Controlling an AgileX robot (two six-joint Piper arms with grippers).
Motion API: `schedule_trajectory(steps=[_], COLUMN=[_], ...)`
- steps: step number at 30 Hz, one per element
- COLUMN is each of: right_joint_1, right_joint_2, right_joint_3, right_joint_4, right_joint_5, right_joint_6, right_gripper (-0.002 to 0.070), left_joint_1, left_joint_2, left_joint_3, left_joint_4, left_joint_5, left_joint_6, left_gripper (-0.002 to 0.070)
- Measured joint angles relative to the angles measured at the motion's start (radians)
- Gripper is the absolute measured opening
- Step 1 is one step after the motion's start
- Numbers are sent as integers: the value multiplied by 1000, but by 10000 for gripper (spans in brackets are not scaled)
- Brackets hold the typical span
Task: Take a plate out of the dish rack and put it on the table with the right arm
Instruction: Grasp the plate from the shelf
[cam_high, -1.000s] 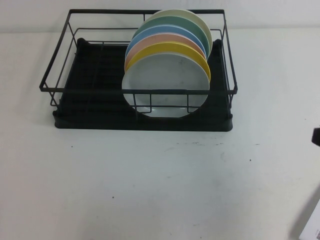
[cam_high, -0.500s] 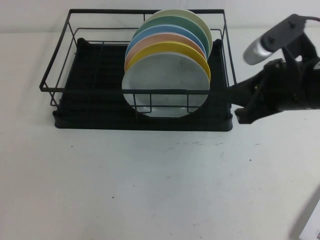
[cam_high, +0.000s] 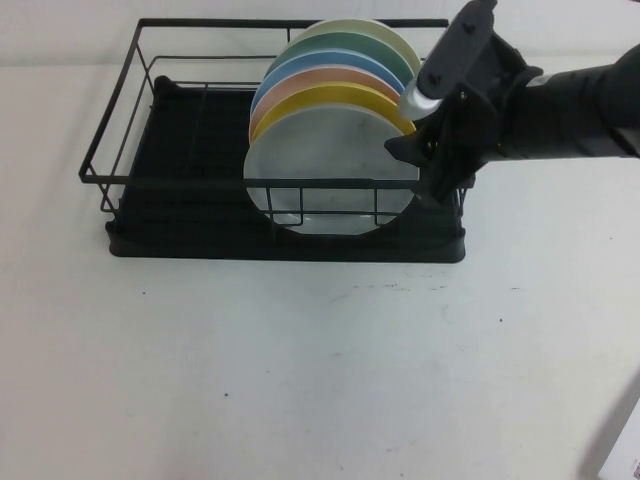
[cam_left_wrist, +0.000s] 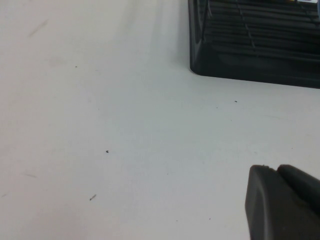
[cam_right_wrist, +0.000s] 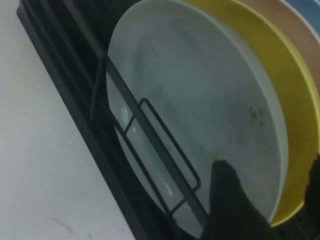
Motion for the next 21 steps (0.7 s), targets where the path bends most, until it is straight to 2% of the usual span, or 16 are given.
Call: schedule_trajectory(steps=[7, 21], right_joint_1=[9, 9], right_joint_2=[103, 132], right_joint_3=[-57, -73], right_joint_4=[61, 72], right_joint_5=[-18, -106], right_joint_6=[-153, -190], right_gripper=[311, 312], left_joint_1=[0, 0], left_joint_2=[0, 0], left_joint_3=[0, 0], left_joint_4=[0, 0], left_joint_5=[0, 0], left_joint_6=[0, 0], left_gripper=[-4, -4])
